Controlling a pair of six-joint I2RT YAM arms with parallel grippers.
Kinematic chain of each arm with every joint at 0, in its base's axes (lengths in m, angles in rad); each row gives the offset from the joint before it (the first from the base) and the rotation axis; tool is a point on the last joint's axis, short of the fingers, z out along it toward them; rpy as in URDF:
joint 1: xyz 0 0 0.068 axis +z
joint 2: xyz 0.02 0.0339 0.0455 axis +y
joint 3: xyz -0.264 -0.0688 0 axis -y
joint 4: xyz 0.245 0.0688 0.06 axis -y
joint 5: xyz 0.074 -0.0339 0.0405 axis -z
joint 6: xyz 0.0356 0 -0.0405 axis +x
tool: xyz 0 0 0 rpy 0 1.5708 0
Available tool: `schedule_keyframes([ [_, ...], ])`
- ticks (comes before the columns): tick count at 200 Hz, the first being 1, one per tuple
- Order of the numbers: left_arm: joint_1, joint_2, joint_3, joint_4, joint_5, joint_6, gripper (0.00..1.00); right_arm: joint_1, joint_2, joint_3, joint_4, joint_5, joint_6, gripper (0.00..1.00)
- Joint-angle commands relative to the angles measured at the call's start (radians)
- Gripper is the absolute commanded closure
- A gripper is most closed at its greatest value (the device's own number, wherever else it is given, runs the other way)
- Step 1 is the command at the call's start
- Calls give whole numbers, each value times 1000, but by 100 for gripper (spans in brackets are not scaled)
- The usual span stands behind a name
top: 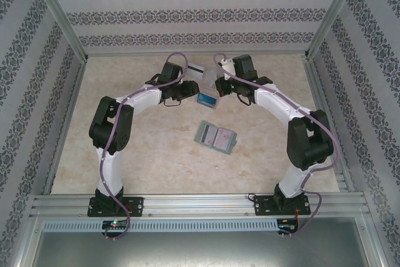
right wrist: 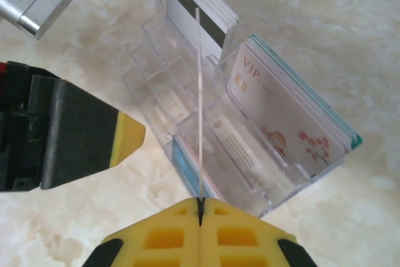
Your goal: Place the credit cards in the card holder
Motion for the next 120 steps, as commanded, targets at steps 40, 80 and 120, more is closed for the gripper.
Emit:
schedule_keyframes([
  [40,12,-157,-207,156,143,15,47,-17,-294,-270,-9,-228,236,100],
  [80,12,-227,-338,319,340,-23,47,-20,-459,-501,38,-348,366,100],
  [120,10,-250,-401,550,558,-194,46,-60,-496,-582,103,-509,392,100],
])
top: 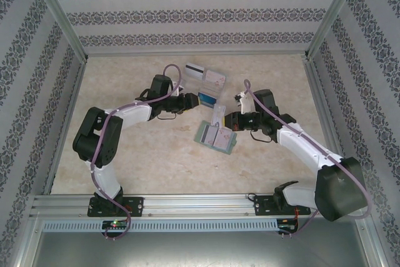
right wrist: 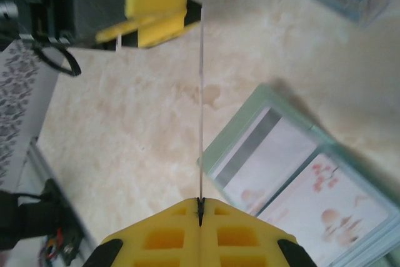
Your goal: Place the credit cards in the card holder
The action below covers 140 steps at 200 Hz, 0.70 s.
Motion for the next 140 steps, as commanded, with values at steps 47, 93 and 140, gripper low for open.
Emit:
schedule_keyframes([
  [47,-24,-53,-56,372,292,-216,47,-61,15,-26,196,-259,121,100],
  [93,-36,-41,-18,354,362,-212,48,-63,48,-10,247,-325,154,100],
  [140,-73,-36,44,199,388,-111,53,-63,80,-7,319,-360,196,100],
])
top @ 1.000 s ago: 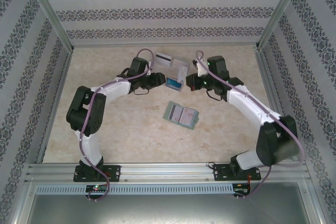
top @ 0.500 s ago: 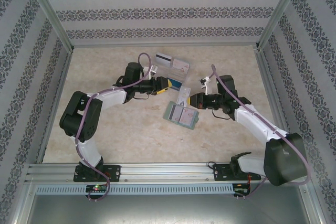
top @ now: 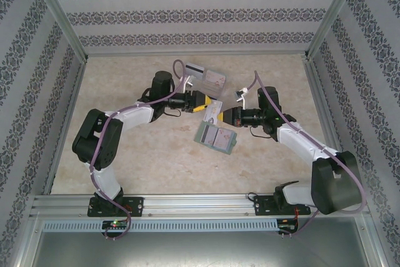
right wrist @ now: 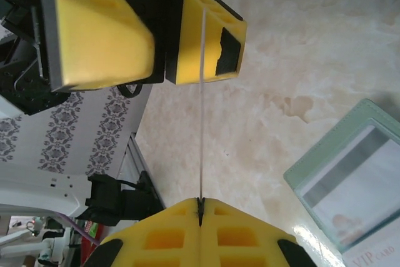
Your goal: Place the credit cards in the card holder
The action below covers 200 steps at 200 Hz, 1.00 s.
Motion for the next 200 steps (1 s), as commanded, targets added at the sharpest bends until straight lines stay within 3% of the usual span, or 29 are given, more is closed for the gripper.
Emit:
schedule_keyframes([
  [1,-22,-18,32,-43,46,53,54,-8,20,22,67,-51,24,100],
  [30,-22,-27,31,-38,40,49,75,-8,40,26,87,-52,33,100],
  [100,-22,-20,2,83,21,-12,100,-26,76,31,183,-35,106,100],
  [129,-22,-15,-7,141,-34,-36,100,-29,104,31,268,1,183,97],
  [151,-20,-20,-19,173,-96,-41,100,-37,119,22,334,44,258,71],
  [172,-21,-15,-25,196,-141,-47,100,-40,140,7,453,34,341,67],
  [200,-20,18,-26,288,-136,-117,100,-40,164,0,532,17,398,70],
])
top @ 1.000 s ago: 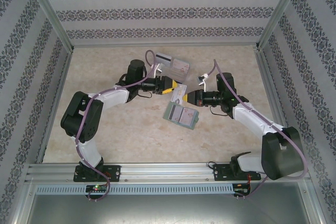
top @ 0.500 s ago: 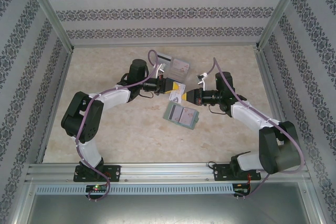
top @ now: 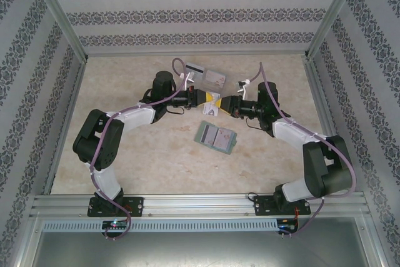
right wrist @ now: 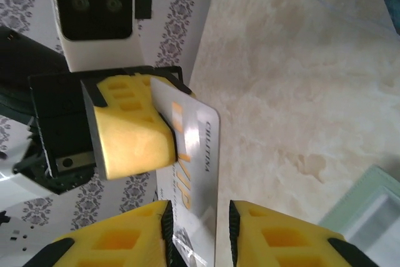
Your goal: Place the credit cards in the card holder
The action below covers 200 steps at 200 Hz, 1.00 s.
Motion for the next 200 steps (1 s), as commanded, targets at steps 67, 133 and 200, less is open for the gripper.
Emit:
schedule_keyframes([
  [67,-6,28,-4,117,-19,-53,100,-10,41,-18,252,-31,149,97],
  [133,72,-103,-39,-621,-257,345,50,-10,-59,-134,-134,127,-83,100],
  [200,54,13,-89,-644,-225,365,50,44,16,-161,-196,268,-134,100],
])
